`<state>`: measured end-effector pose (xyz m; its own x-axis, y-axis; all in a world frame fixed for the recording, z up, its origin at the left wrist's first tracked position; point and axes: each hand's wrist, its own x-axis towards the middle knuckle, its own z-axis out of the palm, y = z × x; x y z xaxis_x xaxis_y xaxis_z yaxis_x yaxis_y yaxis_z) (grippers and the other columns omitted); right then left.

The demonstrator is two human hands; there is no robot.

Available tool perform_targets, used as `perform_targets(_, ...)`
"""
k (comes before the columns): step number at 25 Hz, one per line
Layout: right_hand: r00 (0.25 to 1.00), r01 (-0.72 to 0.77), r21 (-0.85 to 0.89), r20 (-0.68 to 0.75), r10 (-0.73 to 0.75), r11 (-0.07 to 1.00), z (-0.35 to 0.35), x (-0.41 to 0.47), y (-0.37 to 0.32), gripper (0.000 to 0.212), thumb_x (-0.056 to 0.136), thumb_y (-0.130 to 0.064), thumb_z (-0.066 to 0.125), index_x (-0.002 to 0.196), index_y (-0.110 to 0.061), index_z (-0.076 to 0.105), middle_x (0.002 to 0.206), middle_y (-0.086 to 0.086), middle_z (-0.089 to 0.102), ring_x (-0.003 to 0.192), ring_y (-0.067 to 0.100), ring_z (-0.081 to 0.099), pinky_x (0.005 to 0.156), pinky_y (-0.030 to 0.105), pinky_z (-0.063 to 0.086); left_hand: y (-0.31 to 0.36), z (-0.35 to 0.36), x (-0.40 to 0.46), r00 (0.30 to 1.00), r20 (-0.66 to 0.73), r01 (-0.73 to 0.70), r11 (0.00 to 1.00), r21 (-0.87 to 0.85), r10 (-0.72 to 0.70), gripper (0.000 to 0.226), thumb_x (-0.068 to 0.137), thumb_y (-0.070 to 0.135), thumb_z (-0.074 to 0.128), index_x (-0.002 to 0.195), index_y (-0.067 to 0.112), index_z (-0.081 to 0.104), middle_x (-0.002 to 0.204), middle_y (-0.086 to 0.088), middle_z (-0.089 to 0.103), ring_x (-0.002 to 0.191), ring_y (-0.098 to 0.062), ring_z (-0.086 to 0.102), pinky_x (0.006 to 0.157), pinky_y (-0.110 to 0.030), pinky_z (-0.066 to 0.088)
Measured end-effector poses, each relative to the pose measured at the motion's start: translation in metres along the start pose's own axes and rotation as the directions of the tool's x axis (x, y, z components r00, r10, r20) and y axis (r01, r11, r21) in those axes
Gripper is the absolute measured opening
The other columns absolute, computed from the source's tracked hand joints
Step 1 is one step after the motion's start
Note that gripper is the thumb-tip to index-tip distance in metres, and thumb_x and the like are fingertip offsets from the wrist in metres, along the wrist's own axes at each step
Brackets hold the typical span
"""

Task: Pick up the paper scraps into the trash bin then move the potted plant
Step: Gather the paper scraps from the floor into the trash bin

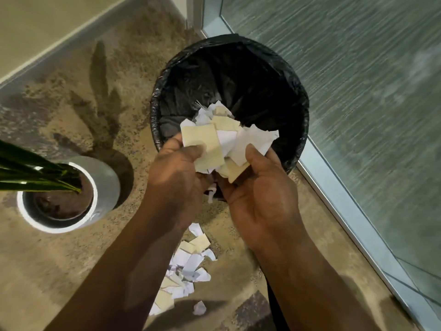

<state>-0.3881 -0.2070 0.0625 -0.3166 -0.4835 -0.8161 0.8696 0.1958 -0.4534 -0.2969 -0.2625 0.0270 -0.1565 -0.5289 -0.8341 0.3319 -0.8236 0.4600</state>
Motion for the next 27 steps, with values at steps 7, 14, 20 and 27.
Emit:
perform_targets(7,0.997,-0.066,0.148,-0.036,0.072,0.987,0.002,0.01,-0.004,0.046,0.099,0.0,0.052,0.144,-0.006,0.045,0.132,0.015,0.066,0.115,0.023,0.067,0.107,0.037,0.049,0.0,0.021,0.002,0.994,-0.003,0.109,0.973,-0.206,-0.112,0.031,0.099,0.001,0.045,0.129,0.004,0.052,0.132,-0.021,0.061,0.112,-0.033,0.067,0.092,-0.038,0.057)
perform_targets(14,0.996,-0.073,0.137,-0.048,0.08,0.988,0.004,0.011,-0.001,0.041,0.099,0.0,0.051,0.139,-0.007,0.05,0.129,0.014,0.067,0.117,0.023,0.068,0.107,0.036,0.049,-0.002,0.013,0.006,0.994,-0.027,0.1,0.988,-0.121,-0.104,0.027,0.1,0.0,0.046,0.122,0.002,0.061,0.122,-0.018,0.069,0.109,-0.028,0.07,0.088,-0.032,0.059)
perform_targets(20,0.99,-0.135,-0.08,0.039,0.139,0.988,0.005,0.004,0.016,0.038,0.098,0.006,0.046,0.132,-0.007,0.057,0.127,0.01,0.07,0.116,0.019,0.069,0.106,0.033,0.05,0.005,-0.033,-0.003,0.994,0.058,-0.096,0.992,0.079,0.091,0.028,0.098,-0.002,0.045,0.107,0.006,0.069,0.107,-0.011,0.077,0.104,-0.021,0.073,0.089,-0.028,0.058)
perform_targets(27,0.948,-0.198,-0.576,0.093,0.304,0.793,-0.014,-0.008,0.1,0.039,0.099,0.006,0.046,0.118,-0.022,0.065,0.125,-0.001,0.071,0.118,0.012,0.066,0.107,0.032,0.048,-0.022,-0.145,-0.004,0.983,-0.107,-0.11,0.948,0.297,0.148,0.032,0.091,-0.01,0.047,0.084,0.011,0.071,0.08,-0.007,0.077,0.077,-0.022,0.071,0.067,-0.027,0.053)
